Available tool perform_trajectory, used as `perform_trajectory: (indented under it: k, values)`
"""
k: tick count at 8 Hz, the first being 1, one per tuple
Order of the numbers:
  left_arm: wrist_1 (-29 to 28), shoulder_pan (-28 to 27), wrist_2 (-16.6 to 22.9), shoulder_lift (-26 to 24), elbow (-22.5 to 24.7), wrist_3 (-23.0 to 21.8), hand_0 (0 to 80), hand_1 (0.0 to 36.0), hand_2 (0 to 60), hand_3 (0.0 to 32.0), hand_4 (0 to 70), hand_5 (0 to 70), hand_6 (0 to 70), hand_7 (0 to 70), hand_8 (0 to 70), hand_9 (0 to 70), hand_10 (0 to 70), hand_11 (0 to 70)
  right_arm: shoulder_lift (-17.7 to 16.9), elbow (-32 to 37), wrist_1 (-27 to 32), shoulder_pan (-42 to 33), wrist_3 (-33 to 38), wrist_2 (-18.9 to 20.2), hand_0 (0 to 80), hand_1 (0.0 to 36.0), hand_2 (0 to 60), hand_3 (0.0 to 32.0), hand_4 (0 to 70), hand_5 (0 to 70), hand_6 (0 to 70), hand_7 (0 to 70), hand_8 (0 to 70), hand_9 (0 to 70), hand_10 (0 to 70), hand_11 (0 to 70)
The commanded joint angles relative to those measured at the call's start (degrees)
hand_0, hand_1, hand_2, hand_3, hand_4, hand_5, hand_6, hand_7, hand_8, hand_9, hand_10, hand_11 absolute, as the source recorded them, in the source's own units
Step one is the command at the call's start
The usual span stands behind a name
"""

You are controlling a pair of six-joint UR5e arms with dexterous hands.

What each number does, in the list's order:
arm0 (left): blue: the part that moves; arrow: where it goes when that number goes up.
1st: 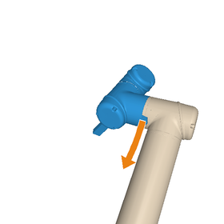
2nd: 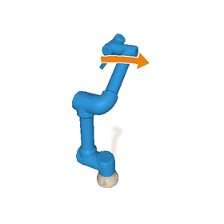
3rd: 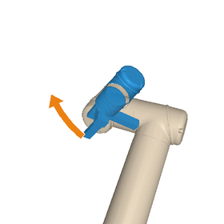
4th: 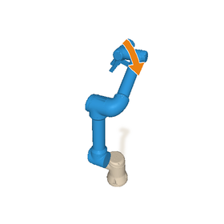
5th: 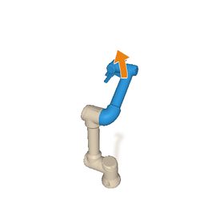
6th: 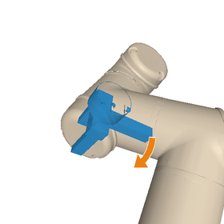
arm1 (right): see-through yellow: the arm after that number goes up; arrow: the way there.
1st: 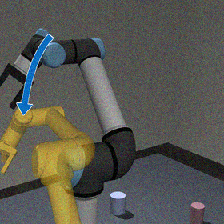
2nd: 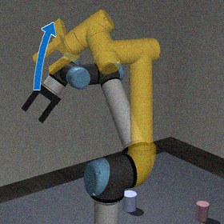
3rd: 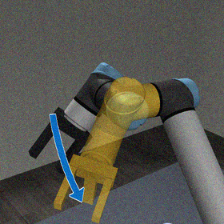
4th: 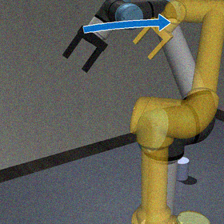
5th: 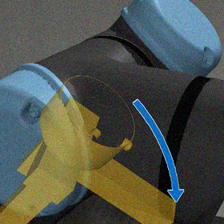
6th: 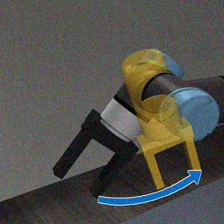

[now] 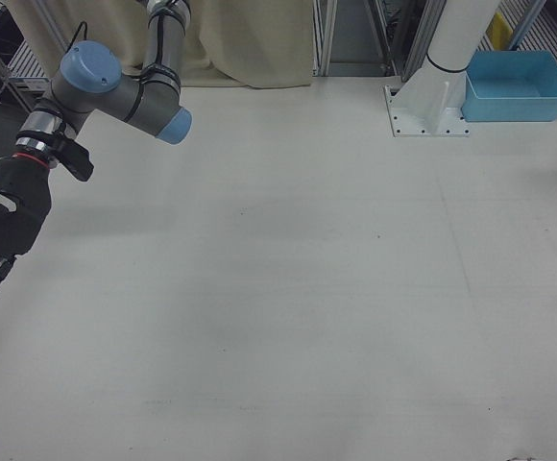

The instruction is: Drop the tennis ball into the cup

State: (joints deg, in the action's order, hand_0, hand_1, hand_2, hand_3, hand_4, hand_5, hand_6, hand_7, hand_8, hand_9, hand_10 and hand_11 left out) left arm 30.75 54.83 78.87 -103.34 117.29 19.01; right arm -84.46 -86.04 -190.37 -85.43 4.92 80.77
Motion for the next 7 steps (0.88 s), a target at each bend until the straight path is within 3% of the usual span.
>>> perform_trajectory:
  k: [1,4,7]
  values:
    - [0.45,18.77,2.60,3.65,0.22,0.68,52.4,32.1,45.2,0.0,0.0,7.5,0.2,0.0,0.0,0.0,0.0,2.2,0.00,0.00,0.00,0.00,0.00,0.00,0.0,0.0,0.0,0.0,0.0,0.0,0.0,0.0,0.0,0.0,0.0,0.0]
    - [0.54,20.75,2.79,7.71,0.30,0.59,55.3,35.4,46.2,0.0,0.0,8.5,0.2,0.0,0.0,0.0,0.0,2.2,0.00,0.00,0.00,0.00,0.00,0.00,0.0,0.0,0.0,0.0,0.0,0.0,0.0,0.0,0.0,0.0,0.0,0.0]
    - [0.45,20.84,2.96,8.59,0.48,0.50,57.1,36.0,50.2,0.0,0.0,9.0,0.5,0.0,0.0,0.0,0.0,2.0,0.00,0.00,0.00,0.00,0.00,0.00,0.0,0.0,0.0,0.0,0.0,0.0,0.0,0.0,0.0,0.0,0.0,0.0]
